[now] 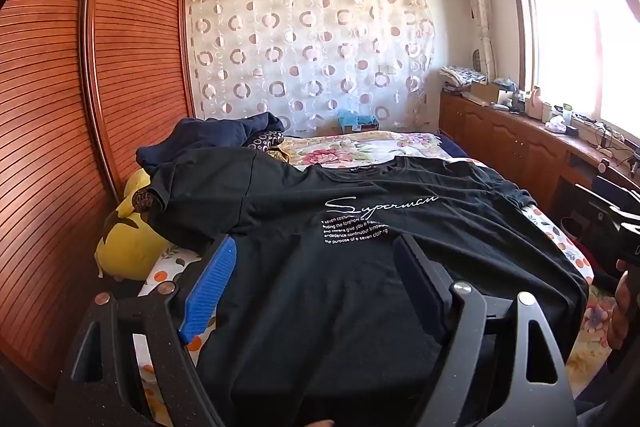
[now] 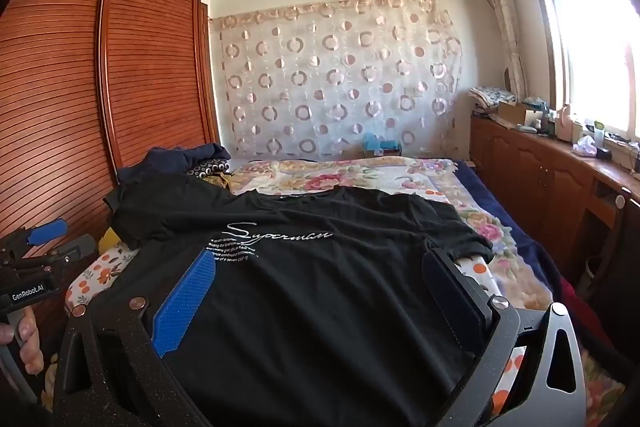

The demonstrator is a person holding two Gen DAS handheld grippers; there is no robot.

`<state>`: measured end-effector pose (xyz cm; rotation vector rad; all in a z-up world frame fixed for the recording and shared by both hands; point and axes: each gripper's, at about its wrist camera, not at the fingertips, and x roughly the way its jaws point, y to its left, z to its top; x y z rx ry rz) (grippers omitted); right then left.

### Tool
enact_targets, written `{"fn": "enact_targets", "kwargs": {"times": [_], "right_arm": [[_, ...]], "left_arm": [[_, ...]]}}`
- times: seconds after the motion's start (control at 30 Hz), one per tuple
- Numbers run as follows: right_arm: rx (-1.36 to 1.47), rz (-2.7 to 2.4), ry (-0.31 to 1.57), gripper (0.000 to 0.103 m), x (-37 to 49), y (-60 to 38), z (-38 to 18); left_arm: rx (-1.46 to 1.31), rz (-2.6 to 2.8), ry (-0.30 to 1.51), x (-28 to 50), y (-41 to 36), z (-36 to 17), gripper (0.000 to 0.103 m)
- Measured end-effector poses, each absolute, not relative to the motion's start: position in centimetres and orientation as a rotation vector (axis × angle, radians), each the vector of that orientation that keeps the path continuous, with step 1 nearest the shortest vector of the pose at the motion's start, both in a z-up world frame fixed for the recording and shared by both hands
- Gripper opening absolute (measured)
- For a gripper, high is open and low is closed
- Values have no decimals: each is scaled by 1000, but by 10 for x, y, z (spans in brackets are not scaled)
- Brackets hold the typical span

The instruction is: Fold small clothes

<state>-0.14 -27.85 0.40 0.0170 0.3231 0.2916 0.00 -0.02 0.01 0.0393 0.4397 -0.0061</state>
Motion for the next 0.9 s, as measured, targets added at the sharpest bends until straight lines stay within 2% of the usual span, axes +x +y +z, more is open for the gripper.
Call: {"fn": "enact_targets", "kwargs": {"times": [0.9], "right_arm": [[19, 292, 319, 103, -4, -278, 4]], "left_arm": [[33, -13, 422, -4, 1, 11, 82]]}}
